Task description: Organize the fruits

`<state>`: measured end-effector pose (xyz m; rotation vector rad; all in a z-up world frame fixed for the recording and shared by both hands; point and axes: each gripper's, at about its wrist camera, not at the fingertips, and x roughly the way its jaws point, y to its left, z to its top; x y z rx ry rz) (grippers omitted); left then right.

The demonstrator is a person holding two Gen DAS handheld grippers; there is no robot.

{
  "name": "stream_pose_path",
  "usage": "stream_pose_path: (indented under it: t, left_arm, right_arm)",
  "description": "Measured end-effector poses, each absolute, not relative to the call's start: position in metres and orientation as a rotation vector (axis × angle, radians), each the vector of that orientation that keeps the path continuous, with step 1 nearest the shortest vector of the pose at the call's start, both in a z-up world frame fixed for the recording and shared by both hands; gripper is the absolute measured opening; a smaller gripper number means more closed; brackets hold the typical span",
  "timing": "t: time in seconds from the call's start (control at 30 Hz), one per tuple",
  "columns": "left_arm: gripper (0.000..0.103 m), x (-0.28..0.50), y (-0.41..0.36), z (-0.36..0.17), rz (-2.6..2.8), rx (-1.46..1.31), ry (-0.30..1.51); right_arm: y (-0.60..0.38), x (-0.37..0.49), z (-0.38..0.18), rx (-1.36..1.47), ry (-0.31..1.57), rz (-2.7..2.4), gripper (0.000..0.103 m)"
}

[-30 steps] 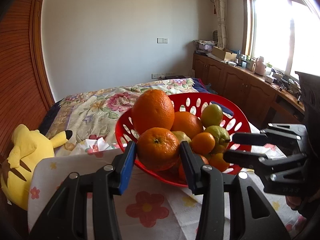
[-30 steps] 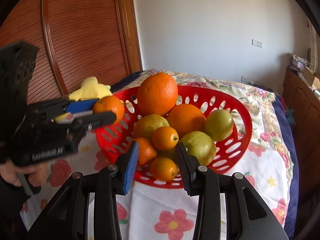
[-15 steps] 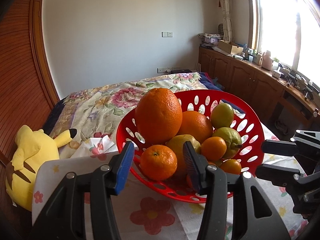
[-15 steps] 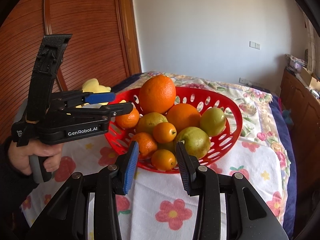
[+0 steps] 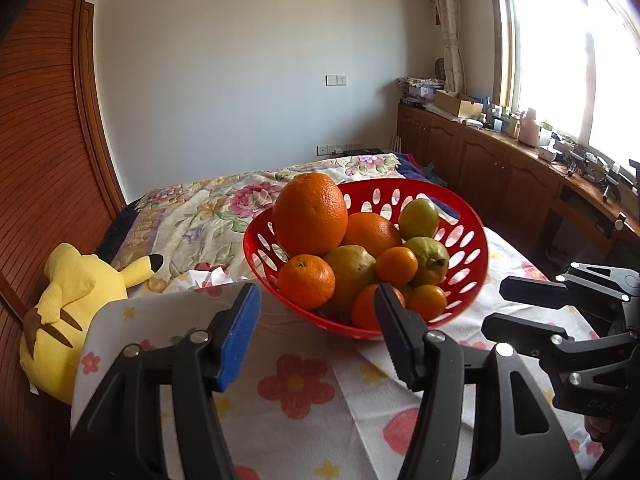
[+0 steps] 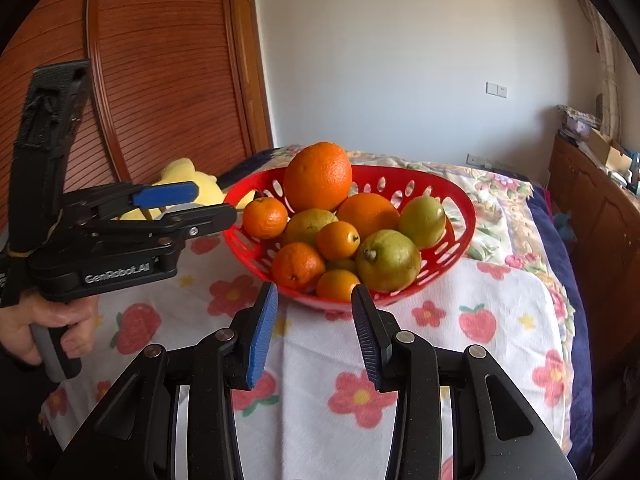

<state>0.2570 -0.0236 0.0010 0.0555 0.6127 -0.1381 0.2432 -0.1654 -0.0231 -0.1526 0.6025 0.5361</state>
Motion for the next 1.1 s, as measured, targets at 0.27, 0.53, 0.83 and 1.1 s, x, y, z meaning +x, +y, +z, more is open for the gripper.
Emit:
stream_pose_path:
  t: [0.27,0.53,0.83,1.1]
  left_arm:
    - [0.074,0.206,-0.025,0.029,-0.130,0.041,0.520]
    - [0.093,0.160,-0.021,0.057,-0.132,0.034,0.429]
    - [0.103,0.118,-0.025,0.081,-0.121,0.052,0.362]
    - [0.103,0.092,-0.031,0.081,-0.116,0.053,0.394]
  right_arm:
    - [-0.169,0.210,-0.006,-0.126,0.541,0.499,0.041]
    - [-0.174,0.176,0.018,-0.109,0.472,0.468,0.049]
    - [-0.179,0.140,0.038,-0.099,0.399,0.436,0.063]
    - [-0.185,0.112,0.051,-0.078,0.346,0.408,0.072]
